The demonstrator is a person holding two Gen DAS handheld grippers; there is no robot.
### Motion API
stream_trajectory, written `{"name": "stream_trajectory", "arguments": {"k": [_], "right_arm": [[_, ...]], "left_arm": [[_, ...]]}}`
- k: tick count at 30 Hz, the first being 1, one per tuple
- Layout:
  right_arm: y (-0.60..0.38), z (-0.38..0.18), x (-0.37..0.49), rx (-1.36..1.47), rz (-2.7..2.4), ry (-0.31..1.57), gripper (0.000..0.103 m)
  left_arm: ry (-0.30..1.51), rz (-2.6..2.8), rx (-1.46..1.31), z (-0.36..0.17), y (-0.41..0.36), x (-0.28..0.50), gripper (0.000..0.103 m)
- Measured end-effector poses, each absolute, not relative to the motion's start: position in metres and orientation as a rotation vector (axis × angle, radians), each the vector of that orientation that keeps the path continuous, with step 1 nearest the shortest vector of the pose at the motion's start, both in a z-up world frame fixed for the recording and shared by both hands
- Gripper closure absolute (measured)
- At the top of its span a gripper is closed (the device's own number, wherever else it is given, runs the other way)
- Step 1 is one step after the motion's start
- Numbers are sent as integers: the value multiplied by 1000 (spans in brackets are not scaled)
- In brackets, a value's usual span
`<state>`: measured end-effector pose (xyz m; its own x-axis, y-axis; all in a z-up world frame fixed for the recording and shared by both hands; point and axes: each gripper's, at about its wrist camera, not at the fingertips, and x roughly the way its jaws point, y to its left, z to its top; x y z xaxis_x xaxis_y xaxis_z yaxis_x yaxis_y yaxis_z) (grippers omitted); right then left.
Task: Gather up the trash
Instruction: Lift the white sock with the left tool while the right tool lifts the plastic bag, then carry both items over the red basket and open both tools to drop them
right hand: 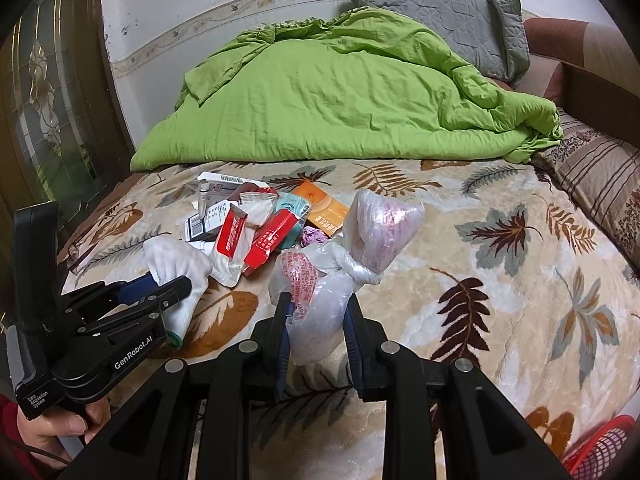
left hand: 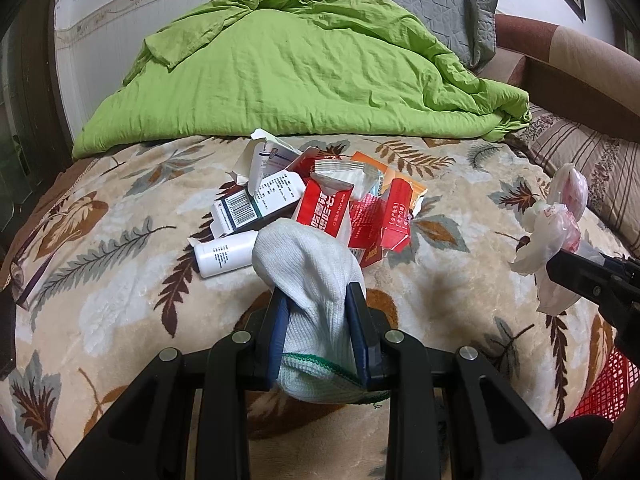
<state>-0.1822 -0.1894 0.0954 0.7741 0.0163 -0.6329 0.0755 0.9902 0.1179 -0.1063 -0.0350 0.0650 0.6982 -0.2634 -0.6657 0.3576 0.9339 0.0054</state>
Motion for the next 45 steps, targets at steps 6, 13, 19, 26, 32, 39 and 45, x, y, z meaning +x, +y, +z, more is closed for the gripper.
{"name": "stream_trajectory", "arguments": {"k": [6, 13, 19, 26, 32, 39, 45], "right_arm": [[-189, 95, -182, 139, -31, 686, 77], [-202, 96, -191, 217, -26, 708, 77], [-231, 107, -241, 247, -55, 706, 77], [-305, 112, -338, 331, -220, 706, 77], [-364, 108, -419, 424, -390, 707, 76], [-396, 94, -464, 515, -473, 705, 71], [-411, 93, -486, 552, -526, 687, 47]], "left_arm": [[719, -349, 139, 65, -35, -106, 75], [721, -366, 149, 67, -40, -109, 75], [689, -518, 230, 81, -74, -143, 75], [665, -854, 307, 112, -156, -210, 75], [701, -1106, 377, 117, -234, -268, 75], [791, -1275, 453, 98, -306, -321, 70], [822, -1281, 442, 93, -319, -326, 44]]}}
